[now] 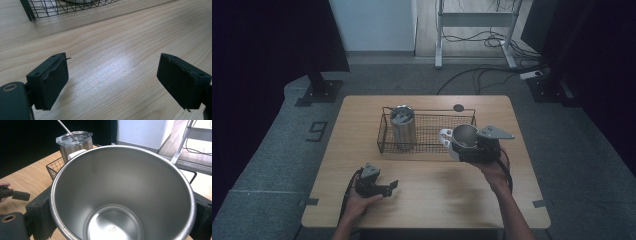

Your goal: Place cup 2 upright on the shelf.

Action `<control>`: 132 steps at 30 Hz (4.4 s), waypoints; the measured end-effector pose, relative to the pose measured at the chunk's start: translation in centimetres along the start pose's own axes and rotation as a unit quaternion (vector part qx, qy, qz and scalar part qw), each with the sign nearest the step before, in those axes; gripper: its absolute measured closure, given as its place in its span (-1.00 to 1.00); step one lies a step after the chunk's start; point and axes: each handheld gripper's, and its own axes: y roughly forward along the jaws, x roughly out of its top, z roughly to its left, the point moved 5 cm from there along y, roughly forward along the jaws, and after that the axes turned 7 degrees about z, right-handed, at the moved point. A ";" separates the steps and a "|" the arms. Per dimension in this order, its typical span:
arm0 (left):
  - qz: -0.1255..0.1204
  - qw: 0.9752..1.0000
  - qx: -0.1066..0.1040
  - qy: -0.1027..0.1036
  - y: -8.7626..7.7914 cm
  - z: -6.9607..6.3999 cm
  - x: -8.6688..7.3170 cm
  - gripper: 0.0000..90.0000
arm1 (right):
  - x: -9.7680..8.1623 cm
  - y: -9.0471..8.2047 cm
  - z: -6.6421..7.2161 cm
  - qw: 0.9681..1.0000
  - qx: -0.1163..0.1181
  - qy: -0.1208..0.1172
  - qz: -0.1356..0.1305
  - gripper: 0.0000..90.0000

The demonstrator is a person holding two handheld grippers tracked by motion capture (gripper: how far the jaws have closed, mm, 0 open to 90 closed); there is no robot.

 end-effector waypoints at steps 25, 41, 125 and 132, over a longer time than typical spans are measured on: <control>-0.017 1.000 0.007 -0.004 -0.4 0.1 0.2 -0.73 | 1.9 2.5 -1.7 1.000 -0.001 -0.008 0.009 -0.85; -0.010 1.000 0.007 0.001 -0.3 0.0 0.1 -0.73 | 2.7 4.1 -3.1 1.000 -0.003 -0.002 0.013 -0.85; 0.003 1.000 -0.002 0.014 0.2 -0.7 -0.1 -0.71 | 0.3 12.2 -6.0 0.995 -0.022 0.020 0.091 -0.85; 0.002 1.000 -0.002 0.013 0.2 -0.7 -0.1 -0.71 | -0.1 12.6 -6.1 0.995 -0.027 0.022 0.094 -0.85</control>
